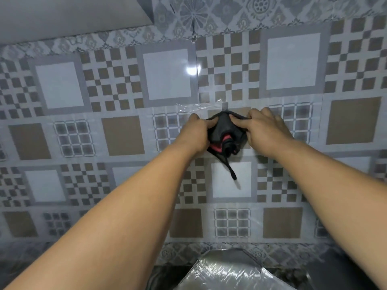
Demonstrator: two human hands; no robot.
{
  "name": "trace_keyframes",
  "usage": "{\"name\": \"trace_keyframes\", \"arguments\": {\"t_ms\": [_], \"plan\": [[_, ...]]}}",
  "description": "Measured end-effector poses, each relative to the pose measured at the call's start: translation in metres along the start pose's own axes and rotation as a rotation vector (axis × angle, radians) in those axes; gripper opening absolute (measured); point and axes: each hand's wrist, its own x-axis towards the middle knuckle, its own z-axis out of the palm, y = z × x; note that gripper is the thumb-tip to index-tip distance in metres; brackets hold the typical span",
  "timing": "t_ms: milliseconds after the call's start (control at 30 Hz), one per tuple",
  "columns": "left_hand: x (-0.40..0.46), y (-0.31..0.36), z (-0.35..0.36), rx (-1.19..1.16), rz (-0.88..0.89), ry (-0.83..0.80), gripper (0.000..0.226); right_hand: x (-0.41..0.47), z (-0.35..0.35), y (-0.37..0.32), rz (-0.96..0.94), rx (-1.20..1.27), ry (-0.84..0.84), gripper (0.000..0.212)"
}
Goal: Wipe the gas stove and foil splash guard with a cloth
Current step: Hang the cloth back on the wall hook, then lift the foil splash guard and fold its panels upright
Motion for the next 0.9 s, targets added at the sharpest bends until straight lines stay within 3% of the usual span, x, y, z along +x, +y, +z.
{"name": "trace_keyframes", "arguments": {"t_ms": [33, 67, 133, 167, 233, 333, 600, 900], "plan": [[-0.005, 0.002, 0.003, 0.008, 0.002, -0.009, 0.054, -0.005, 0.000, -0.003, 0.052, 0.034, -0.011, 0.123], [-0.009, 0.004, 0.005, -0.005, -0.014, -0.020, 0.057, -0.011, -0.002, -0.007, 0.066, 0.054, -0.032, 0.117], [-0.015, 0.008, 0.007, -0.049, -0.052, -0.022, 0.058, -0.023, -0.002, -0.015, 0.057, -0.010, -0.075, 0.055], [-0.021, 0.009, 0.005, -0.070, -0.064, -0.033, 0.058, -0.030, -0.003, -0.019, 0.049, -0.011, -0.090, 0.051], [-0.041, 0.008, 0.001, -0.102, -0.081, -0.047, 0.056, -0.051, -0.003, -0.022, 0.066, 0.018, -0.153, 0.062], [-0.083, 0.000, -0.004, -0.153, -0.107, -0.037, 0.054, -0.088, 0.000, -0.025, 0.077, 0.119, -0.177, 0.060], [-0.232, -0.050, -0.012, -0.277, -0.313, -0.123, 0.055, -0.196, 0.010, -0.074, 0.107, 0.434, -0.467, 0.054], [-0.423, -0.098, -0.052, -0.254, -0.501, -0.183, 0.047, -0.313, 0.022, -0.168, 0.055, 0.463, -0.650, 0.053]]}}
